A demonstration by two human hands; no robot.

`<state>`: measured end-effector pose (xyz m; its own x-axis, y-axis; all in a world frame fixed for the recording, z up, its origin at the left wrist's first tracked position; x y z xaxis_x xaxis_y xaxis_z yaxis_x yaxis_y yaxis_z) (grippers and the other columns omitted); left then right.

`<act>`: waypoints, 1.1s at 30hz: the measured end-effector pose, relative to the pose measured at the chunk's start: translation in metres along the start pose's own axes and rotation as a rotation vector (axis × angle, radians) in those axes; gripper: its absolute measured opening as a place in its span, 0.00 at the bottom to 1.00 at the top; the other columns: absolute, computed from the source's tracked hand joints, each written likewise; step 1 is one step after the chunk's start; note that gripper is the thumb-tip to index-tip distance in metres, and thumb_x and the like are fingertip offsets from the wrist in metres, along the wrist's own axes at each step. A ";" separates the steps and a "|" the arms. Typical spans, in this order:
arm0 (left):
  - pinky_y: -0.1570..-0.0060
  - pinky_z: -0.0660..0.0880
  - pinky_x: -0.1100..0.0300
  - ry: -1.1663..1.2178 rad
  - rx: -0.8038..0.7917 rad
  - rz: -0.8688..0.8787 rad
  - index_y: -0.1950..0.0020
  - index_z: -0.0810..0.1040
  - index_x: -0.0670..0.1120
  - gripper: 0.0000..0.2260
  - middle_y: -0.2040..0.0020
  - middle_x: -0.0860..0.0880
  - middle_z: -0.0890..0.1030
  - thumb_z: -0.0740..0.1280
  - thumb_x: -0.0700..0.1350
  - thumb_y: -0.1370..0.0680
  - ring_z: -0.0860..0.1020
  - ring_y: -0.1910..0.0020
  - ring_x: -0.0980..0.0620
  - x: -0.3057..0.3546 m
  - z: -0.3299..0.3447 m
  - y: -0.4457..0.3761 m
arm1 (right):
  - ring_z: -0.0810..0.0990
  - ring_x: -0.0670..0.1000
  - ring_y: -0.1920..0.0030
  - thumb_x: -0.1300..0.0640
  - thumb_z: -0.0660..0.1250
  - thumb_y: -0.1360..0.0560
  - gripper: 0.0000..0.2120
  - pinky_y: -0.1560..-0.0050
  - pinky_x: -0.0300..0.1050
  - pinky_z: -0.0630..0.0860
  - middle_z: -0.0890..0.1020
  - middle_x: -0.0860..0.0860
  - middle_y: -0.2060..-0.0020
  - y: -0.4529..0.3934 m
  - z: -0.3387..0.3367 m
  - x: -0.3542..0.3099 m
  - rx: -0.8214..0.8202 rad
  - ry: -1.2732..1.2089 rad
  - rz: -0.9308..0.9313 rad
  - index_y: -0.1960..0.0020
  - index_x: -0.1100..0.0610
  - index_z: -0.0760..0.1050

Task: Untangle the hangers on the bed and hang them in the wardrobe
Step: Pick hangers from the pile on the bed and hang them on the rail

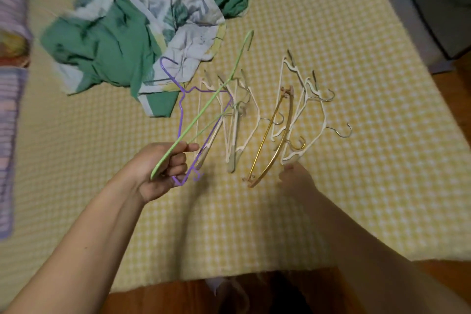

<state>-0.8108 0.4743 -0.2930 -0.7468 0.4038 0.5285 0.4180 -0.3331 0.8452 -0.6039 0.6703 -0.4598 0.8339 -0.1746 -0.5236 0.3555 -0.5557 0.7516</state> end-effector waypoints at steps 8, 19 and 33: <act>0.78 0.58 0.66 0.091 -0.054 -0.106 0.42 0.79 0.37 0.12 0.76 0.54 0.57 0.60 0.41 0.19 0.56 0.81 0.57 -0.017 -0.051 0.076 | 0.83 0.57 0.57 0.49 0.65 0.24 0.28 0.50 0.55 0.81 0.78 0.52 0.45 0.049 0.051 -0.091 -0.139 -0.258 -0.066 0.27 0.50 0.63; 0.76 0.57 0.64 -0.061 -0.119 -0.126 0.41 0.81 0.34 0.15 0.74 0.53 0.55 0.65 0.43 0.22 0.54 0.80 0.58 -0.023 -0.100 0.147 | 0.83 0.60 0.49 0.60 0.60 0.22 0.05 0.43 0.55 0.80 0.83 0.60 0.50 0.037 0.030 -0.123 -0.004 0.052 -0.107 0.52 0.56 0.75; 0.68 0.68 0.59 0.383 -0.411 -0.161 0.40 0.80 0.37 0.27 0.79 0.53 0.63 0.82 0.38 0.37 0.62 0.84 0.57 -0.055 -0.148 0.188 | 0.78 0.49 0.56 0.60 0.68 0.24 0.25 0.59 0.42 0.70 0.81 0.51 0.49 0.111 0.089 -0.107 -0.378 -0.242 -0.137 0.28 0.54 0.67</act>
<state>-0.7673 0.2632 -0.1751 -0.9502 0.1650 0.2645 0.1058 -0.6273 0.7715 -0.6913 0.5548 -0.3566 0.6622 -0.3297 -0.6729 0.6217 -0.2595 0.7390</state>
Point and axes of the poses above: each hand's wrist, its own y-axis away from the middle knuckle, its own z-axis out of the palm, x = y × z, the point moved 6 cm from there along -y, towards the middle knuckle
